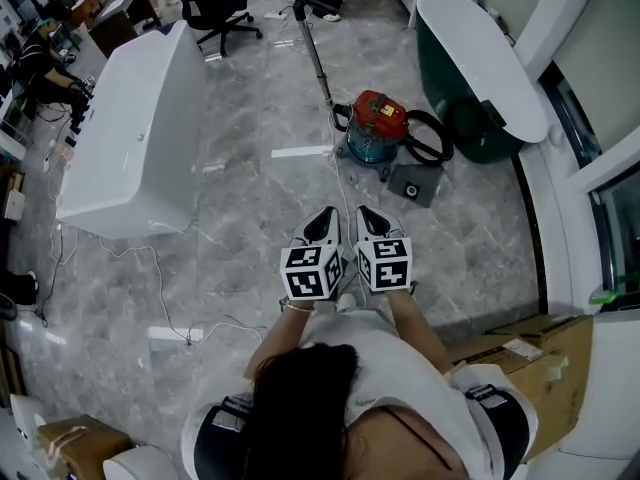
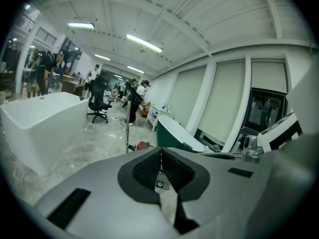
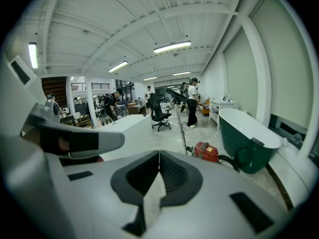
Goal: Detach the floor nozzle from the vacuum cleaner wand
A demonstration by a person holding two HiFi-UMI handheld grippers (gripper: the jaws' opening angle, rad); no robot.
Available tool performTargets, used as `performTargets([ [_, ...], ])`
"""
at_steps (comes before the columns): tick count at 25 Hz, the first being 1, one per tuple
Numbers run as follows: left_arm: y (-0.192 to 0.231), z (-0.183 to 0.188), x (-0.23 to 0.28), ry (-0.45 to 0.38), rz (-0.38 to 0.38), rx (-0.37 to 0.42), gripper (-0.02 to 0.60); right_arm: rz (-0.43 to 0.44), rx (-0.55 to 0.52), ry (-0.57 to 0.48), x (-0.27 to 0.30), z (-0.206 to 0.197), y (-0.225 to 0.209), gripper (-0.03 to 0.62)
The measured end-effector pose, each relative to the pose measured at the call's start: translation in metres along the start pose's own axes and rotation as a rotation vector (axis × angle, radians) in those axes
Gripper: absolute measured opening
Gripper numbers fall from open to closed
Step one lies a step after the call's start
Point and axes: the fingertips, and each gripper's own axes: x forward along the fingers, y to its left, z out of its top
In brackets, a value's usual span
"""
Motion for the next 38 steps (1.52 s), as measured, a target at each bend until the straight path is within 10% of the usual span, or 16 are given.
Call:
performTargets([
  [38, -0.003, -0.002, 0.04, -0.016, 0.124, -0.052, 0.009, 0.123, -0.056, 0.044, 0.027, -0.004, -0.031, 0.015],
])
